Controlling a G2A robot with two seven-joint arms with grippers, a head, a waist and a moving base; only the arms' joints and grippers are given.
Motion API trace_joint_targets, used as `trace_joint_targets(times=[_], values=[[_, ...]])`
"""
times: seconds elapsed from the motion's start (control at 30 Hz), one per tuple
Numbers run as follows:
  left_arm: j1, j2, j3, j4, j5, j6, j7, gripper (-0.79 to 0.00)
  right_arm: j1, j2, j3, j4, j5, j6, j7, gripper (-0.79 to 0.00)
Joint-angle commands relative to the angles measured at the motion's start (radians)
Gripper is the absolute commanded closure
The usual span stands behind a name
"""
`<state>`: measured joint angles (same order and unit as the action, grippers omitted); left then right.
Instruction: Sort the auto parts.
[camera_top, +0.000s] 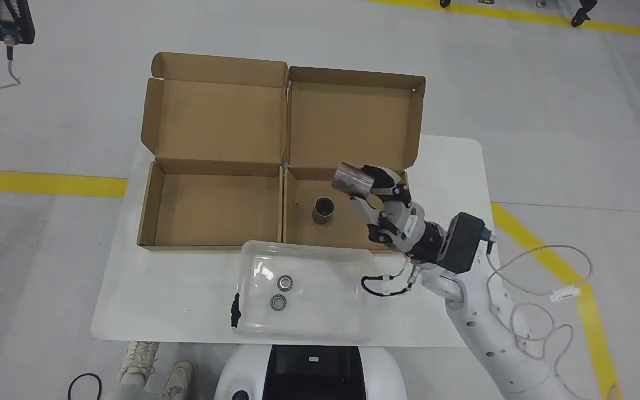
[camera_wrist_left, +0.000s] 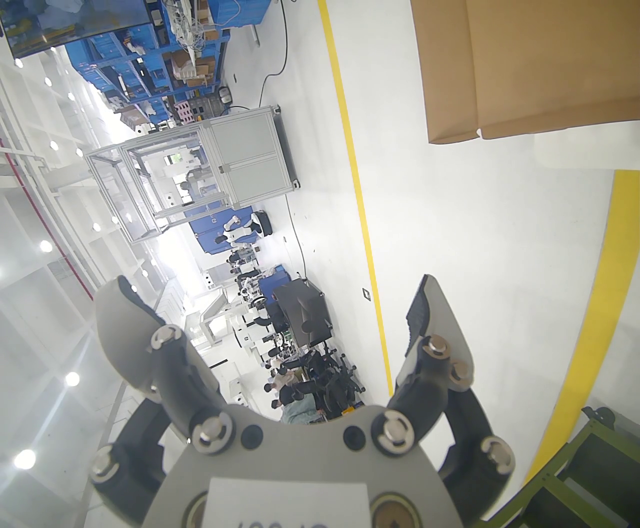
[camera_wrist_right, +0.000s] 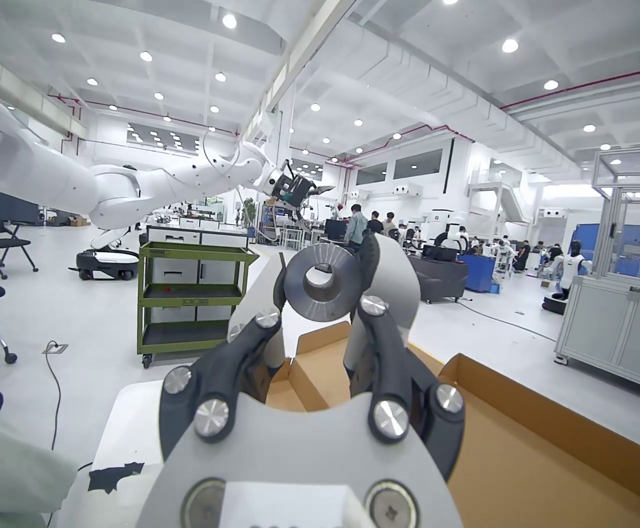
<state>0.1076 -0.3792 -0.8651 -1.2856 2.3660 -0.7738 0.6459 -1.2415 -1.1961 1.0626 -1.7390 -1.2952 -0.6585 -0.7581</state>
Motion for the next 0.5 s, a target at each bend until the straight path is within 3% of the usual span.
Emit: trace_joint_targets(times=[0.0, 0.27, 0.47], values=[[0.000, 0.000, 0.000, 0.000, 0.000, 0.000, 0.000, -0.785, -0.005, 0.000, 0.003, 0.005, -0.007, -0.008, -0.026, 0.000], [0.000, 0.000, 0.000, 0.000, 0.000, 0.000, 0.000, -0.785, -0.007, -0.002, 0.005, 0.037, -0.022, -0.006, -0.032, 0.000], [0.000, 0.000, 0.000, 0.000, 0.000, 0.000, 0.000, -0.785, -0.024, 0.000, 0.030, 0.056, 0.001, 0.081, 0.176, 0.000]])
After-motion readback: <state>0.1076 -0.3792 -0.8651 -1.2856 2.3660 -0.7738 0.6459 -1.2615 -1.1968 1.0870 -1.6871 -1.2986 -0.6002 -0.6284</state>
